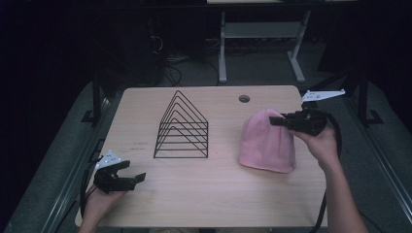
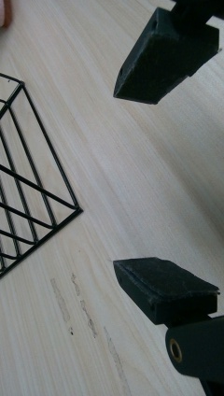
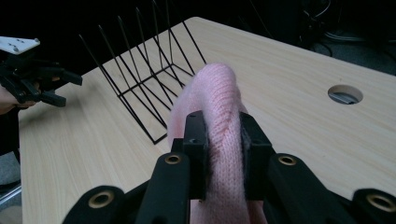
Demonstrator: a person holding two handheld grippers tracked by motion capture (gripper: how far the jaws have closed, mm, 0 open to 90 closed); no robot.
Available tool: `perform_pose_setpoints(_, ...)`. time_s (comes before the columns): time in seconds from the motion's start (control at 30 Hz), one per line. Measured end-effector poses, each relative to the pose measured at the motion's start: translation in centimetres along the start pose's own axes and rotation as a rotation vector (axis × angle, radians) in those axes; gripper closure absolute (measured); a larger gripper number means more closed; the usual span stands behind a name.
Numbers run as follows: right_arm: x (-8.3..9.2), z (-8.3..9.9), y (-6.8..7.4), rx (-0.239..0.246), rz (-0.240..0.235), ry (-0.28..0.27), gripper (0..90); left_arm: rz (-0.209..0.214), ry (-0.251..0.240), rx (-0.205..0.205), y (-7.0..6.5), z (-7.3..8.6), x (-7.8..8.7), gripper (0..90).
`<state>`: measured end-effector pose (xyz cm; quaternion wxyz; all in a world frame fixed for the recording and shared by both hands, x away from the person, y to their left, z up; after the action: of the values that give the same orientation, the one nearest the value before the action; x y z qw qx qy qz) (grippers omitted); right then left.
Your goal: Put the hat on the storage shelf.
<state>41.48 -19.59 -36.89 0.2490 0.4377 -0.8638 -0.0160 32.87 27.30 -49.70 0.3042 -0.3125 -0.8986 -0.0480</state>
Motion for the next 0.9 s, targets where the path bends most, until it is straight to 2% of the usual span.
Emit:
perform_pose_setpoints(0.37, 0.5, -1.8, 0.8, 0.03, -0.009, -0.023, 76.0, -0.002, -0.006, -0.005, -0.1, -0.1, 0.2, 14.4)
perform_pose_setpoints(0.43, 0.6, -2.5, 1.1, 0.046, -0.014, -0.03, 76.1, 0.001, -0.006, 0.004, -0.3, -0.2, 0.2, 14.3)
perform_pose_setpoints(0.9, 1.3, -4.6, 2.1, 0.092, -0.03, -0.057, 76.1, 0.009, -0.023, -0.002, -0.5, -1.1, 0.2, 14.3)
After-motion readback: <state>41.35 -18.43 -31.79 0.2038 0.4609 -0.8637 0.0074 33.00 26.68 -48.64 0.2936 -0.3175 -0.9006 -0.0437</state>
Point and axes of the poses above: each handheld gripper's, and its own axes: x roughly backward along the jaws, z roughly out of its underside, y roughly to its left, the point moved 9 cm from there along -x, roughly forward along the jaws, and after that the axes turned 4 degrees about -y, right-handed, at the moved point
